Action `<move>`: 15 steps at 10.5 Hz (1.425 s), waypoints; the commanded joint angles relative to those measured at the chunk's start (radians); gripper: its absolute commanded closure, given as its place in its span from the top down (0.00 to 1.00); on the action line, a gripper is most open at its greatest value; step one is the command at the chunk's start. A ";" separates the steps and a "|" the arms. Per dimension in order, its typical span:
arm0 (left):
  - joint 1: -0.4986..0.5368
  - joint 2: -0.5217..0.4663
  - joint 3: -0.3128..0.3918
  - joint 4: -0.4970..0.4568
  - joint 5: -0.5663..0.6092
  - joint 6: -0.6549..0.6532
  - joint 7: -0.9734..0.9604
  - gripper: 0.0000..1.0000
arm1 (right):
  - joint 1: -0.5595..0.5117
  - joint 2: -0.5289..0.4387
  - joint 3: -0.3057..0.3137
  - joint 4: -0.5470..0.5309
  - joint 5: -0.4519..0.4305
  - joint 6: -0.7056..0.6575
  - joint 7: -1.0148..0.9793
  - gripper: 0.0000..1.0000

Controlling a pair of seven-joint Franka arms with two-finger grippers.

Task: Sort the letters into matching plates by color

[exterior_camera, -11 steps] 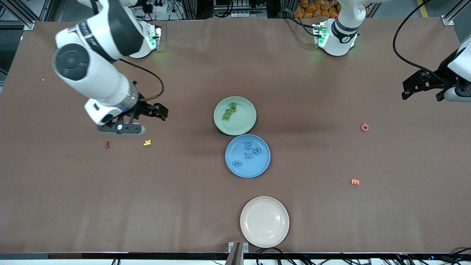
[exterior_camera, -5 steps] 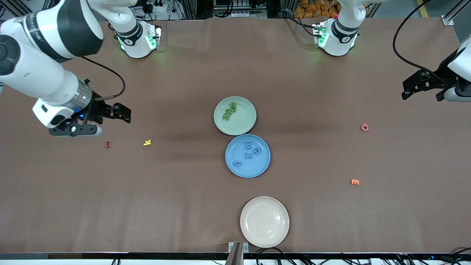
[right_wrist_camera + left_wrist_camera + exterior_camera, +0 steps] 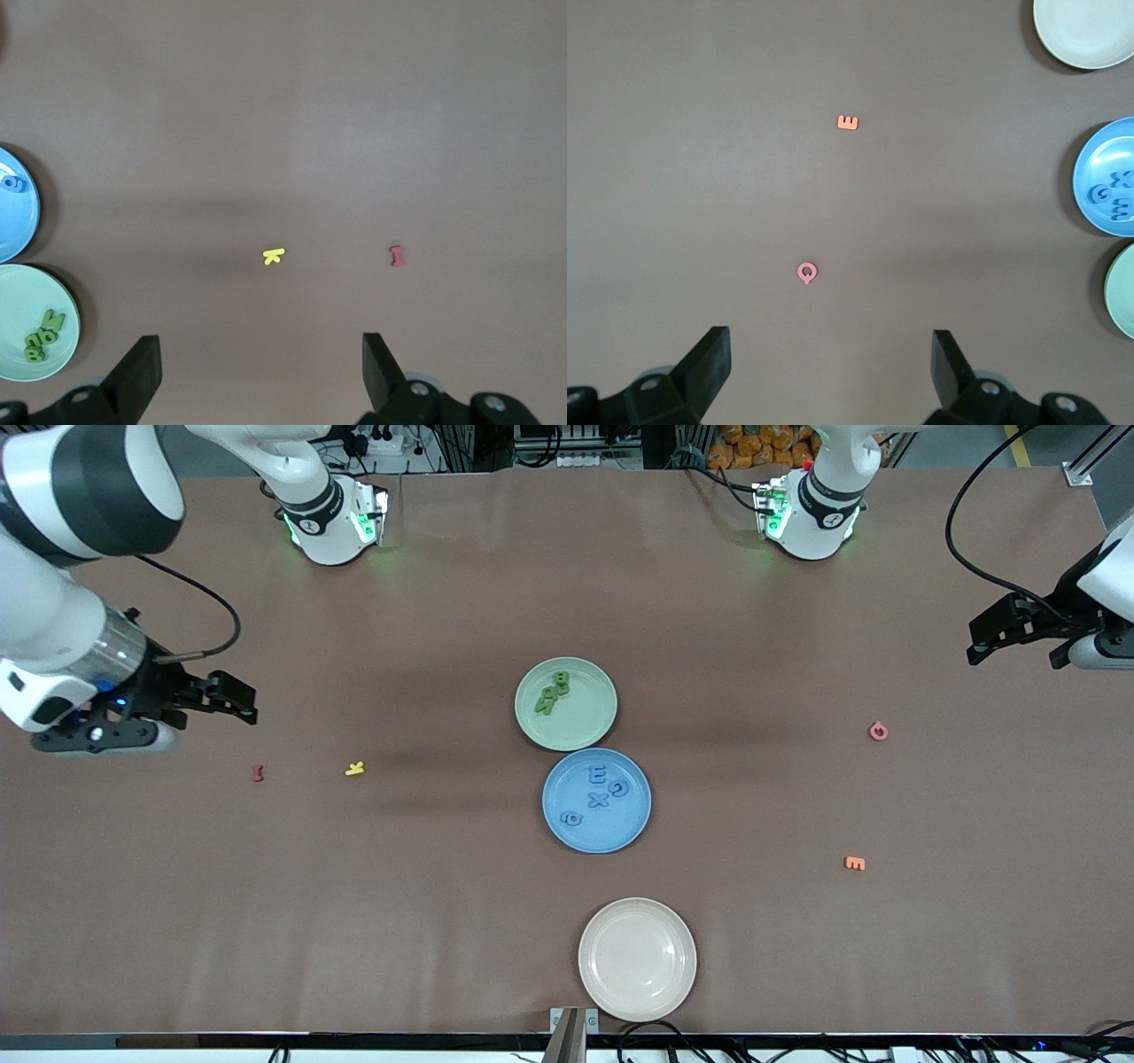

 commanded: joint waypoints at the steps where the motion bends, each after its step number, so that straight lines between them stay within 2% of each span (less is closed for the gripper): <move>1: 0.005 -0.007 0.001 0.002 -0.018 -0.008 0.016 1.00 | 0.019 -0.023 -0.034 0.067 0.008 -0.061 -0.018 1.00; 5: 0.003 -0.006 0.001 0.002 -0.018 -0.008 0.015 1.00 | 0.009 -0.023 -0.064 0.114 0.005 -0.062 0.002 1.00; 8: 0.003 -0.006 0.001 0.002 -0.018 -0.008 0.015 1.00 | 0.008 -0.025 -0.067 0.113 -0.040 -0.055 0.003 1.00; 11: 0.003 -0.007 0.000 0.002 -0.018 -0.012 0.013 1.00 | 0.008 -0.025 -0.101 0.122 -0.040 -0.048 -0.012 1.00; 15: 0.003 -0.006 0.000 0.003 -0.018 -0.012 0.015 1.00 | 0.008 -0.026 -0.107 0.110 -0.040 -0.033 -0.027 1.00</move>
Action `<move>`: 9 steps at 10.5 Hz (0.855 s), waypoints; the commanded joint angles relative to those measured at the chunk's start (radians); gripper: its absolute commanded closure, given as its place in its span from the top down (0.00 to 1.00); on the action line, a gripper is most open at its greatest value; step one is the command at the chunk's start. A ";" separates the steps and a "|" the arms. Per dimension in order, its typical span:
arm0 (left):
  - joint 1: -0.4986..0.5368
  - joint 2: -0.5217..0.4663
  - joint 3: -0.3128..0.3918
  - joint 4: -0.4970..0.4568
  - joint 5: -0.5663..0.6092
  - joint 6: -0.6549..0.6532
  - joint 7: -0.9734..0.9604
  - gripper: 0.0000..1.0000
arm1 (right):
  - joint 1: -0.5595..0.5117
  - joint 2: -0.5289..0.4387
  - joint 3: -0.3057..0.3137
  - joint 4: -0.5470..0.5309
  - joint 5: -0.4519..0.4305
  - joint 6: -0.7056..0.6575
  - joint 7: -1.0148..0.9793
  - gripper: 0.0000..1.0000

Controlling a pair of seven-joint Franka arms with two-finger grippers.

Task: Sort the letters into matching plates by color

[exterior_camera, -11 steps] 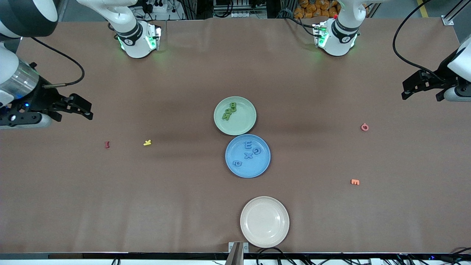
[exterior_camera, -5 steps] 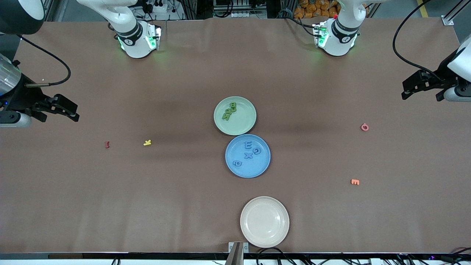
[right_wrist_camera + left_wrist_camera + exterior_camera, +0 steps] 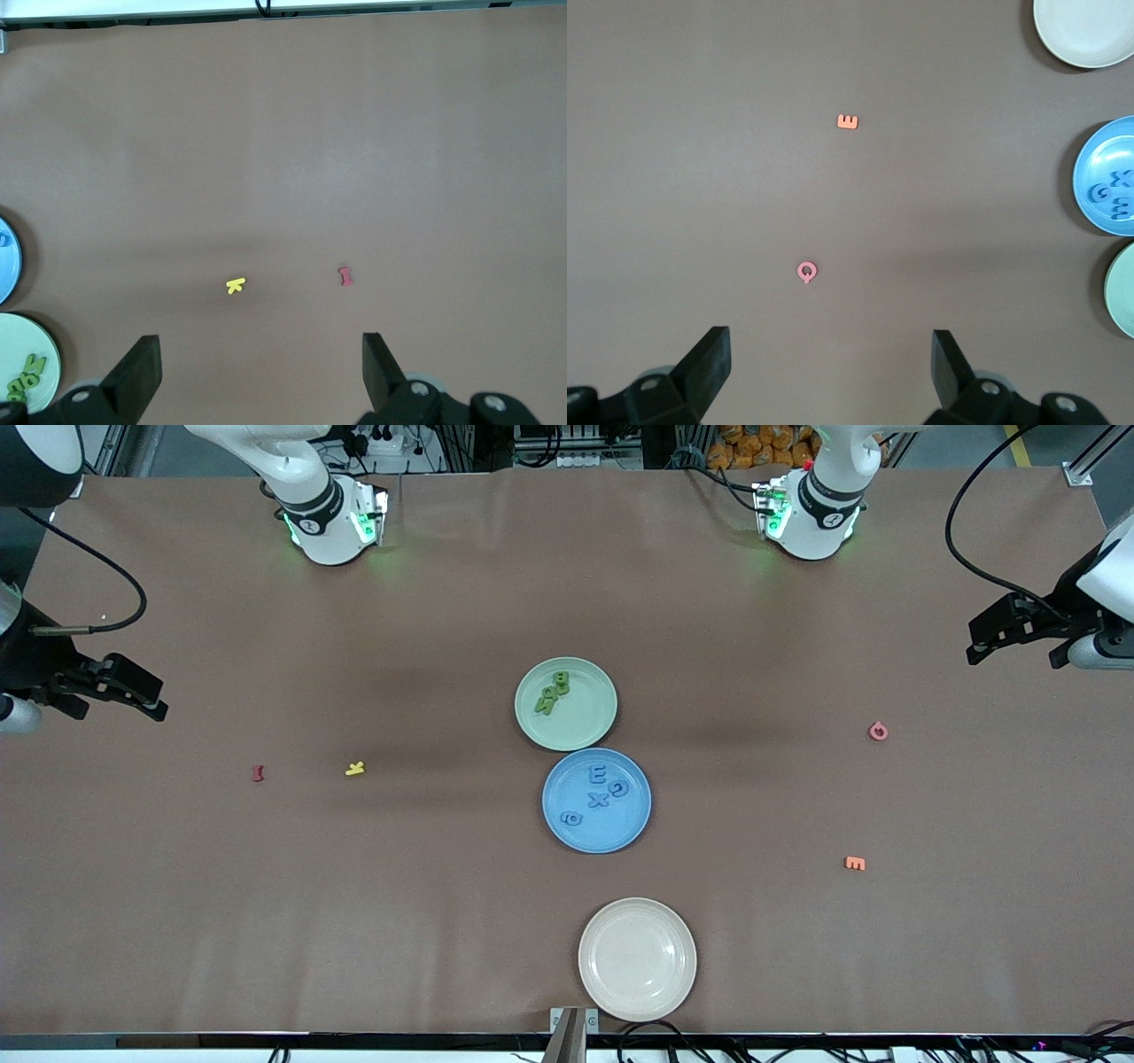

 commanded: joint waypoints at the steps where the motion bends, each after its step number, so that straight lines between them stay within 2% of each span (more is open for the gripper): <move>1: 0.005 -0.006 0.000 0.003 -0.018 -0.010 0.015 1.00 | 0.000 -0.007 -0.020 -0.015 -0.013 0.009 -0.036 1.00; 4: 0.003 -0.006 0.000 0.003 -0.018 -0.010 0.015 1.00 | 0.003 -0.012 -0.026 -0.029 -0.011 0.012 -0.104 1.00; 6: 0.003 -0.006 0.000 0.003 -0.018 -0.010 0.016 1.00 | 0.003 -0.054 -0.021 -0.100 -0.011 0.049 -0.104 1.00; 9: 0.003 -0.006 0.000 0.005 -0.018 -0.010 0.016 1.00 | 0.005 -0.050 -0.003 -0.088 -0.008 0.020 -0.101 1.00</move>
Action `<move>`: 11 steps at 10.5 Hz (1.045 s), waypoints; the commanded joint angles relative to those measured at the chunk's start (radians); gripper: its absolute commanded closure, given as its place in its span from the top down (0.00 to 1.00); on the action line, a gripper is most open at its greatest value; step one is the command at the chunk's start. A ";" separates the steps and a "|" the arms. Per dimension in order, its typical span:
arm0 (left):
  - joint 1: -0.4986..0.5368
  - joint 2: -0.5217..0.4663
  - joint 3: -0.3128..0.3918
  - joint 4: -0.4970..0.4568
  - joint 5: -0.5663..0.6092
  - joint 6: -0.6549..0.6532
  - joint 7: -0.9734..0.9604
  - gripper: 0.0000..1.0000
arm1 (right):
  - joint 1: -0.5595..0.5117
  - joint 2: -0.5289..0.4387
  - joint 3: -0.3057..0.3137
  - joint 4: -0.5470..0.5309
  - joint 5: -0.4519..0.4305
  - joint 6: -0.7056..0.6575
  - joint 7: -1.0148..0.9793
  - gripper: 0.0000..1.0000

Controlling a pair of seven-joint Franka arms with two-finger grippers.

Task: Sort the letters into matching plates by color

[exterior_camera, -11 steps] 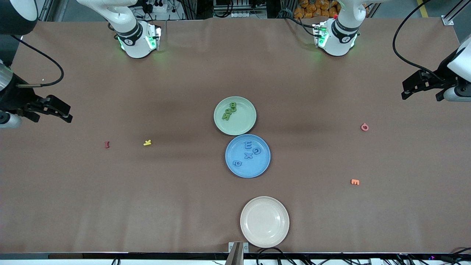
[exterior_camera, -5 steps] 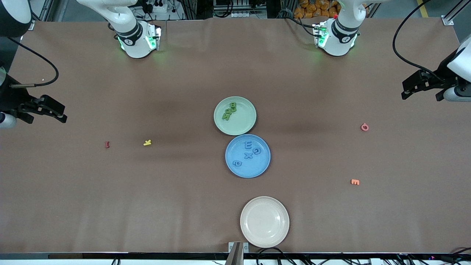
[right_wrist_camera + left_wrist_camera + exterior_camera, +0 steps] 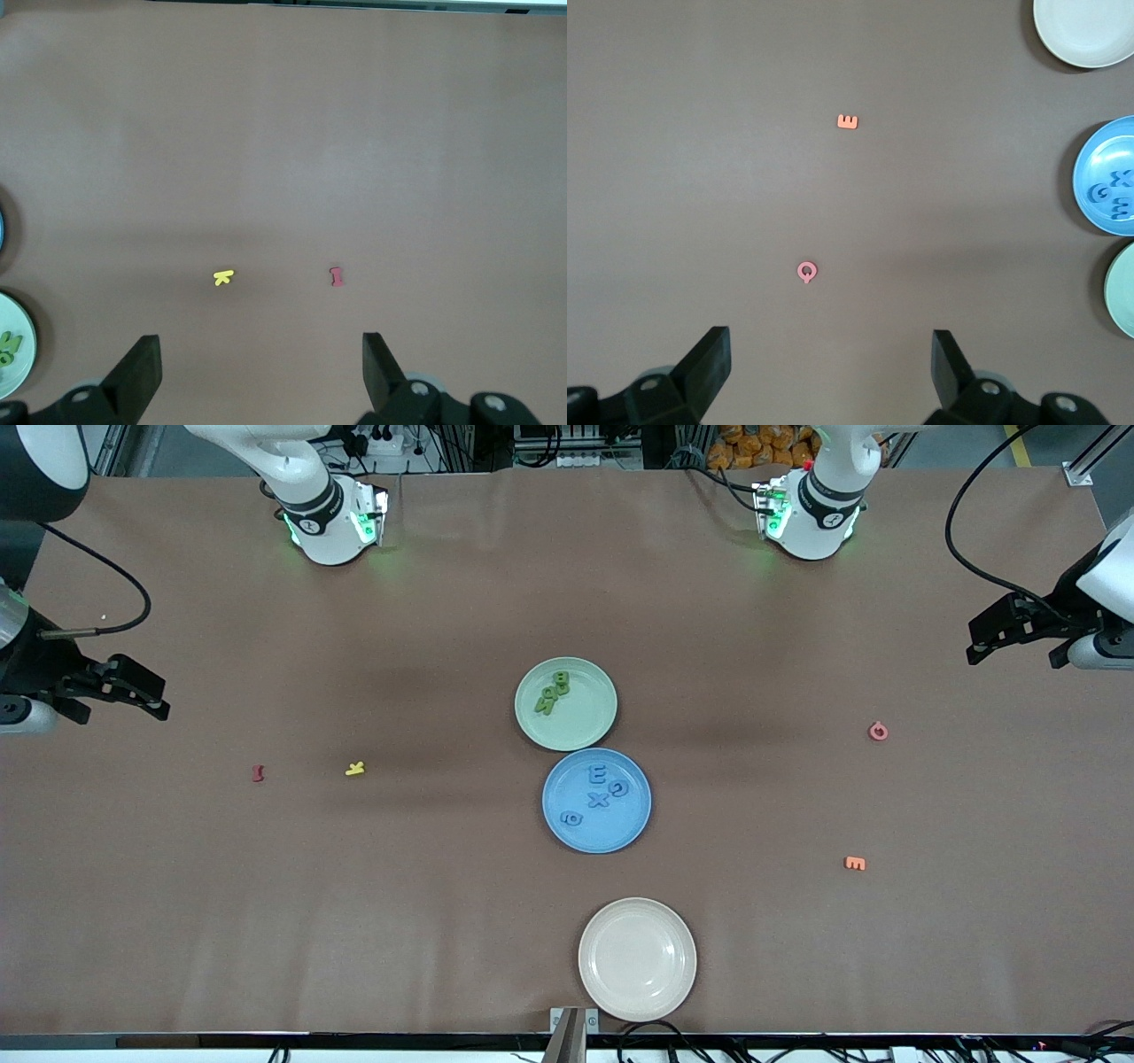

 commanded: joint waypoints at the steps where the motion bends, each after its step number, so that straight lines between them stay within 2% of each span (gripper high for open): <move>1: 0.003 -0.006 0.000 0.005 -0.018 -0.010 0.015 1.00 | 0.003 -0.038 0.028 -0.033 -0.007 -0.015 -0.008 1.00; 11: 0.003 -0.007 0.000 0.003 -0.018 -0.012 0.013 1.00 | 0.007 -0.038 0.034 -0.032 -0.001 -0.093 -0.020 1.00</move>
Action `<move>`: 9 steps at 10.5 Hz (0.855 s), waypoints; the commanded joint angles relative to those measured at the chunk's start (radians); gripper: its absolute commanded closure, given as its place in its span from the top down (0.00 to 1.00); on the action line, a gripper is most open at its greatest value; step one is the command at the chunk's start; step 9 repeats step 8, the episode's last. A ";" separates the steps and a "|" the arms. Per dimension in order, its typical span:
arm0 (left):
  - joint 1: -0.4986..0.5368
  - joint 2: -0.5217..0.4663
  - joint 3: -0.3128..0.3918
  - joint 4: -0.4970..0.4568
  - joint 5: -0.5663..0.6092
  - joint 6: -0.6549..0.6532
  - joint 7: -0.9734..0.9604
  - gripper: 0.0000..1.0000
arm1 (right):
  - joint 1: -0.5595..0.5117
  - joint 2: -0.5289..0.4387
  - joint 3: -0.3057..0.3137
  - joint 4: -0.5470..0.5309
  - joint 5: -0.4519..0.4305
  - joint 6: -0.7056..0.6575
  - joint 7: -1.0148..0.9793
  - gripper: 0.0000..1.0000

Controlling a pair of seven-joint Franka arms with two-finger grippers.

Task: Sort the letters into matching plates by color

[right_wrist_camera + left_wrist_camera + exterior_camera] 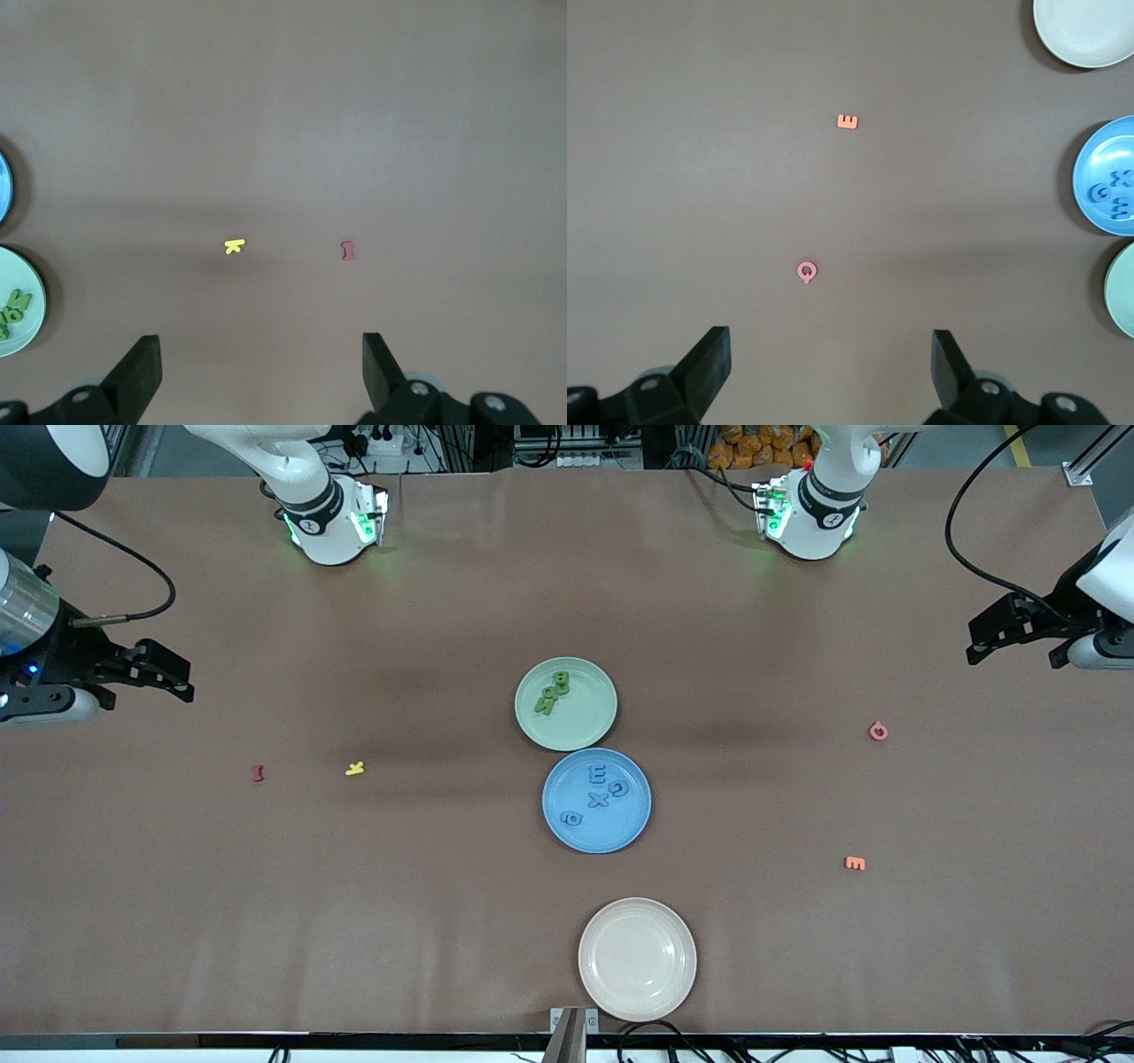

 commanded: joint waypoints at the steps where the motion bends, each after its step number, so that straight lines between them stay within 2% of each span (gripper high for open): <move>1: 0.003 -0.007 -0.001 0.003 -0.019 -0.012 0.012 1.00 | 0.004 -0.031 0.001 -0.031 0.000 -0.055 -0.008 1.00; 5: 0.003 -0.007 -0.004 0.003 -0.019 -0.012 0.012 1.00 | 0.002 -0.020 0.000 -0.032 0.002 0.006 -0.006 1.00; 9: 0.003 -0.007 -0.004 0.003 -0.018 -0.012 0.013 1.00 | 0.004 -0.020 0.000 -0.034 0.002 0.003 -0.008 1.00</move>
